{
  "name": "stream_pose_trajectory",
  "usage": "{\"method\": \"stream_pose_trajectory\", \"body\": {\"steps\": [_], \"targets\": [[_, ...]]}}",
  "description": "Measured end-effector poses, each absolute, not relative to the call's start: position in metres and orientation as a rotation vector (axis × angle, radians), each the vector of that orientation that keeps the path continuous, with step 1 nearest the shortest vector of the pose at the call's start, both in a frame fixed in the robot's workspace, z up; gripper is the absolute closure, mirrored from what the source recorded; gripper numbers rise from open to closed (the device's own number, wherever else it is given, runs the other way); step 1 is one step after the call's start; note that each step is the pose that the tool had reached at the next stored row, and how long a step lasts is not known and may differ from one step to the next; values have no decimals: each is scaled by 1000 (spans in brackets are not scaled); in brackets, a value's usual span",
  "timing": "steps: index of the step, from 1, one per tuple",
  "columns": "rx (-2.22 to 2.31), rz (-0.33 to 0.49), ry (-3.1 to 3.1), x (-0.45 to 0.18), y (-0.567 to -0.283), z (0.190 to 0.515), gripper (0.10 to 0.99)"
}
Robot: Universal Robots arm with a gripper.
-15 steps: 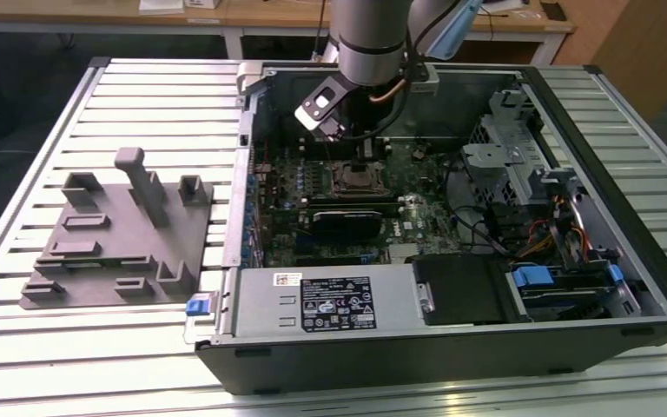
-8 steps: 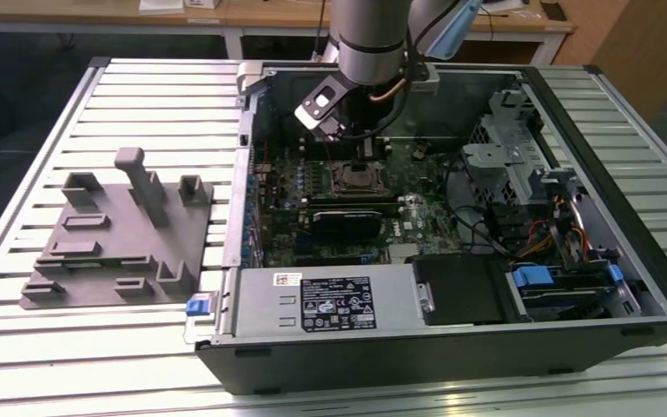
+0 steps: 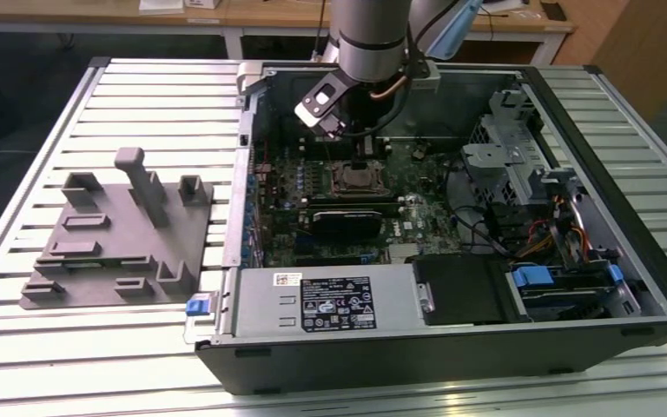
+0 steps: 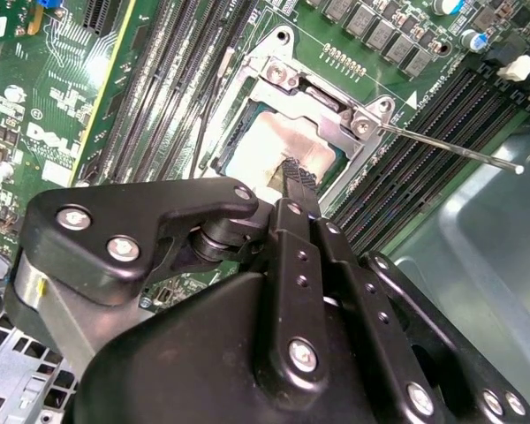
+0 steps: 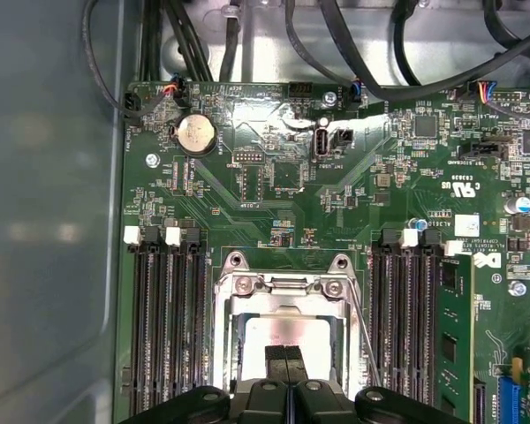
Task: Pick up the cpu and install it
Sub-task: 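Install the first cpu locking lever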
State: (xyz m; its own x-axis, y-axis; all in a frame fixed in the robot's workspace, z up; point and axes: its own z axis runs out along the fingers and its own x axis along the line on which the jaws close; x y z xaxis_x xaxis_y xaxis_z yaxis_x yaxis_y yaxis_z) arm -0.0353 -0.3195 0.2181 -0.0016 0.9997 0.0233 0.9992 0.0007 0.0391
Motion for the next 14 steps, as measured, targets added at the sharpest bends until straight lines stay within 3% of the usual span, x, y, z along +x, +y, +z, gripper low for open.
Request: {"method": "stream_pose_trajectory", "body": {"steps": [14], "targets": [[2212,69,2214,-35,-319,222,980]]}}
